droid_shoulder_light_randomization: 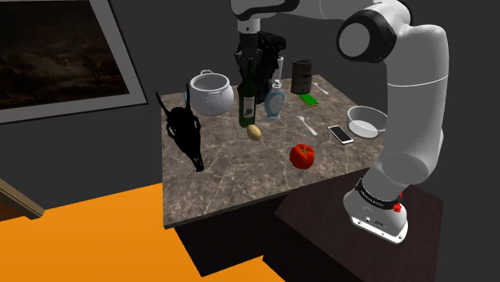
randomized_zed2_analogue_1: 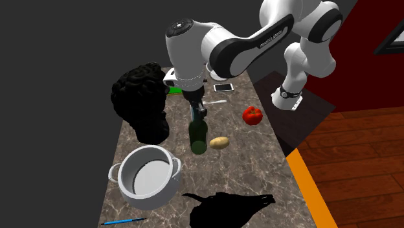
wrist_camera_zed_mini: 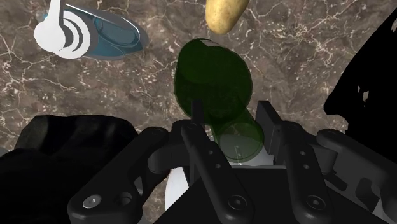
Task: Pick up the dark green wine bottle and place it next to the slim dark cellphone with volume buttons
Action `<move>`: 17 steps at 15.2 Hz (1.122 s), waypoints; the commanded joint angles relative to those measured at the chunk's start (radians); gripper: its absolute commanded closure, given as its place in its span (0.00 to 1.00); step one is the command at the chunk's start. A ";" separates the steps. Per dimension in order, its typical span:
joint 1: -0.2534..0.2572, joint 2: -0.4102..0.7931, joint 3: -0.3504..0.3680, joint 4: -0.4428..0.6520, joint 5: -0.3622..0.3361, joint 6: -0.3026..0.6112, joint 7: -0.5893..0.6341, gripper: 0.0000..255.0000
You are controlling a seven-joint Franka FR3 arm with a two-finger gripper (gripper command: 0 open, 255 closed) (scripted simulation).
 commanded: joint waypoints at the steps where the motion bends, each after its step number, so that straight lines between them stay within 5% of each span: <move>1: -0.001 -0.002 0.000 0.021 0.000 -0.023 0.001 1.00; 13: -0.014 0.034 0.000 0.234 0.003 -0.199 0.011 1.00; 17: -0.010 -0.139 -0.012 0.041 -0.017 -0.180 -0.009 1.00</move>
